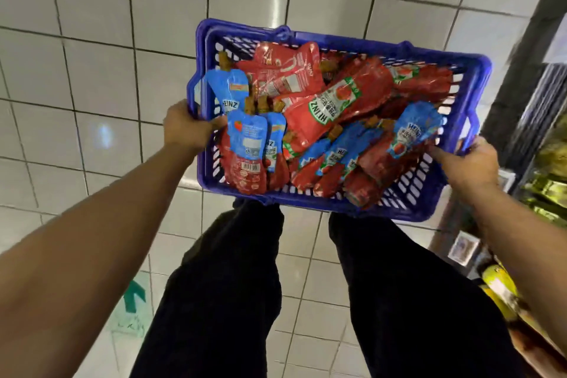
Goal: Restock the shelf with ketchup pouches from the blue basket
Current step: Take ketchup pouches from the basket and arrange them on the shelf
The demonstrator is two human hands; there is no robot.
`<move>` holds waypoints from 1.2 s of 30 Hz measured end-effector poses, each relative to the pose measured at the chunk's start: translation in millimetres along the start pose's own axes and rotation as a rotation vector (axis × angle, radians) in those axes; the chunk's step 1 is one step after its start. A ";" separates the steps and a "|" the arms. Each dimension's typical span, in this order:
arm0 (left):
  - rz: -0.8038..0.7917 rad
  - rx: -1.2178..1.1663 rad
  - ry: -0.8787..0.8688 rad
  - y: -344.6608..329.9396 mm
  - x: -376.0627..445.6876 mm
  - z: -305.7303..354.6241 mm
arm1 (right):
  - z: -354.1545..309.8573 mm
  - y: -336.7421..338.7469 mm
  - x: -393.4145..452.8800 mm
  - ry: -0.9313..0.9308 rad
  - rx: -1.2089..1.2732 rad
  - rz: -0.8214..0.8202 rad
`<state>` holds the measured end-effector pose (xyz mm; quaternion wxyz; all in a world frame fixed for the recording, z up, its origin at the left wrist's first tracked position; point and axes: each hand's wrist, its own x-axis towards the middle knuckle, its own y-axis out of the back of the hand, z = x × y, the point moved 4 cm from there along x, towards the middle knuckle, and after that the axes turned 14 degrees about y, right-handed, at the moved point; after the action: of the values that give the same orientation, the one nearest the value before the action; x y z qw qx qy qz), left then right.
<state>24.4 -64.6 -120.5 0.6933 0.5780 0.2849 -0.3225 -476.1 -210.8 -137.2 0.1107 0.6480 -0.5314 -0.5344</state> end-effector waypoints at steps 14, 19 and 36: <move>0.000 -0.149 -0.008 -12.6 12.4 -5.0 | -4.4 -2.8 3.3 0.072 0.266 0.034; -0.019 -0.195 -0.022 16.9 -34.8 -14.9 | -16.0 34.7 -43.6 0.117 0.319 0.076; 0.051 -0.328 0.030 273.3 -307.3 0.9 | -192.4 281.7 -281.1 0.171 0.131 0.094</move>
<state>43.3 4.5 284.5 0.7821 0.4689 0.3292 -0.2453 -442.8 -181.3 302.7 0.1379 0.6715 -0.5833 -0.4356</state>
